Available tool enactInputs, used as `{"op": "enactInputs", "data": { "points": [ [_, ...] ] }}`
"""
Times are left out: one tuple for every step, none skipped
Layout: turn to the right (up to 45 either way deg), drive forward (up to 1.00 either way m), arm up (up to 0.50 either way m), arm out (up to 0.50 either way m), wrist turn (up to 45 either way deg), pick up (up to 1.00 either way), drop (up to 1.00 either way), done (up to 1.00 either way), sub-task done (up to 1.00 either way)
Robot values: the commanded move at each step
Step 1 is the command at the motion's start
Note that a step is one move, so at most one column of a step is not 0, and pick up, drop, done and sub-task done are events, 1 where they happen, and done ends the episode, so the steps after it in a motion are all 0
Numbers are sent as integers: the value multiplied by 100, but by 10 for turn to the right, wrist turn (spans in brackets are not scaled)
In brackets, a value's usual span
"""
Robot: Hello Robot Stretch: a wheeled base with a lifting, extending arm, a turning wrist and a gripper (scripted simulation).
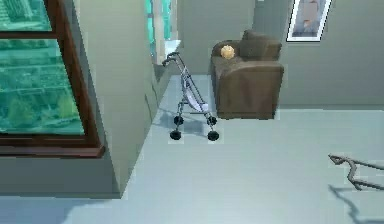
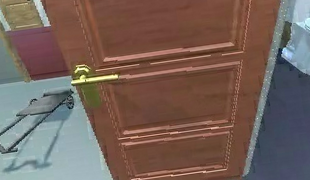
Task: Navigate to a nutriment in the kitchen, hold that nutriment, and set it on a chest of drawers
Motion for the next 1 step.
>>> {"op": "enactInputs", "data": {
  "points": [
    [270,0,0,0,0,0,0,0,0]
  ]
}}
